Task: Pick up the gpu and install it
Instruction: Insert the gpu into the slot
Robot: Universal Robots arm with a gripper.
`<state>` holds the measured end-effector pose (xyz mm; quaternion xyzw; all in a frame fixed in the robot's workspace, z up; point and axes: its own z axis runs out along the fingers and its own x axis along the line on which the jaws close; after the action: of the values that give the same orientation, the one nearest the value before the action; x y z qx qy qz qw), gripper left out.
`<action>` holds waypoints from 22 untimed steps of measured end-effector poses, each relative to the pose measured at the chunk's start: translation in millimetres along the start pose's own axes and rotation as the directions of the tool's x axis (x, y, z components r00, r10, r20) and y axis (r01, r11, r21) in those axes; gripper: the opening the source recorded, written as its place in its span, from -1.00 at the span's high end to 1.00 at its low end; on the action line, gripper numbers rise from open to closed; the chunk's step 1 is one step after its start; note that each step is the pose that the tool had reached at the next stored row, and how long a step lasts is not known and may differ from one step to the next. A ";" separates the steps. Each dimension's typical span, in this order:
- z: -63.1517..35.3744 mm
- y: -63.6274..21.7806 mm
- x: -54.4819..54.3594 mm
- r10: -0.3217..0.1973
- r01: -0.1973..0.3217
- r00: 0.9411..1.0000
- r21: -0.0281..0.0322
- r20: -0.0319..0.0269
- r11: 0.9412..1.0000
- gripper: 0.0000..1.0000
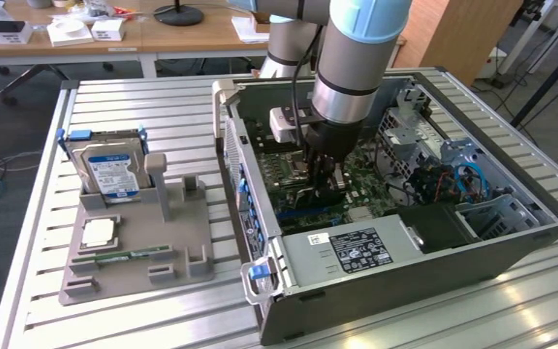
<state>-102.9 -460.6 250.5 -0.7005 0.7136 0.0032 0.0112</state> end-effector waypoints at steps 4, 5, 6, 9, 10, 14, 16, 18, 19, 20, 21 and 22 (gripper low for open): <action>-0.8 0.0 -0.1 0.000 0.000 1.000 0.000 0.000 1.000 0.33; -1.9 0.0 -0.1 0.000 0.000 1.000 0.000 0.000 1.000 0.33; -3.3 0.0 -0.1 0.000 0.000 1.000 0.000 0.000 1.000 0.33; -8.8 -0.1 -0.2 0.000 0.000 1.000 0.000 0.000 1.000 0.33; -10.9 -0.1 -0.2 0.000 0.000 1.000 0.000 0.000 1.000 0.33; -20.6 -0.3 -0.5 0.000 0.000 1.000 0.000 0.000 1.000 0.33; -26.5 -0.4 -0.5 0.000 0.000 1.000 0.000 0.000 1.000 0.33; -33.4 -0.5 -0.7 0.000 0.000 1.000 0.000 0.000 1.000 0.33; -37.1 -0.6 -0.8 0.000 0.000 1.000 0.000 0.000 1.000 0.33; -40.7 -0.7 -0.9 0.000 0.000 1.000 0.000 0.000 1.000 0.33; -44.7 -0.8 -0.9 0.000 0.000 1.000 0.000 0.000 1.000 0.33; -48.3 -0.9 -1.0 0.000 0.000 1.000 0.000 0.000 1.000 0.33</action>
<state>-102.6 -460.6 298.8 -0.7005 0.7136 0.0031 0.0112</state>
